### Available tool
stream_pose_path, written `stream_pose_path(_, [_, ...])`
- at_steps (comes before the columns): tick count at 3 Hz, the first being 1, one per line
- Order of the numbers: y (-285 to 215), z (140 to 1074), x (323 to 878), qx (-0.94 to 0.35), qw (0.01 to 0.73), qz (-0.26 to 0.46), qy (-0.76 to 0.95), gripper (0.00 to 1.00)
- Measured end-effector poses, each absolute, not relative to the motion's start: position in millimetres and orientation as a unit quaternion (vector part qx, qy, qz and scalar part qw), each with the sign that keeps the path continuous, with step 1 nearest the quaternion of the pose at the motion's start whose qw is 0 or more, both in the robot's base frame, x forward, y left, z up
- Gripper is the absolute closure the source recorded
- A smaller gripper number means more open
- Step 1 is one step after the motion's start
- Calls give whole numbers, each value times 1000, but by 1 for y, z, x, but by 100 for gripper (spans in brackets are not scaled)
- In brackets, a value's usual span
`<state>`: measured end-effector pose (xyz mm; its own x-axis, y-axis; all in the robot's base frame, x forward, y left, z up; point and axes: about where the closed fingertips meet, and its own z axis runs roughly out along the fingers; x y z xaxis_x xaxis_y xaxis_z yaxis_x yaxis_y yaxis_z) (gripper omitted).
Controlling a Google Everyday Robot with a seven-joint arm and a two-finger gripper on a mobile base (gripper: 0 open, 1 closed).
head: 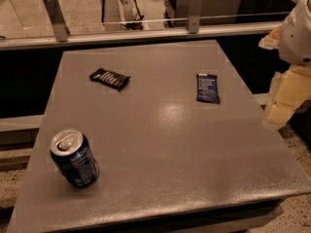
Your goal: Move rxbar chocolate near rxbar blueberry
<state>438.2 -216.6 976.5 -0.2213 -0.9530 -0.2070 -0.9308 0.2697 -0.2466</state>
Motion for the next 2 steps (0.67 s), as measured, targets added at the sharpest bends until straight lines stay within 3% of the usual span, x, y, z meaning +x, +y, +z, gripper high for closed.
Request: stream_pose_path(2, [-187, 965, 459, -618, 179, -14, 765, 0])
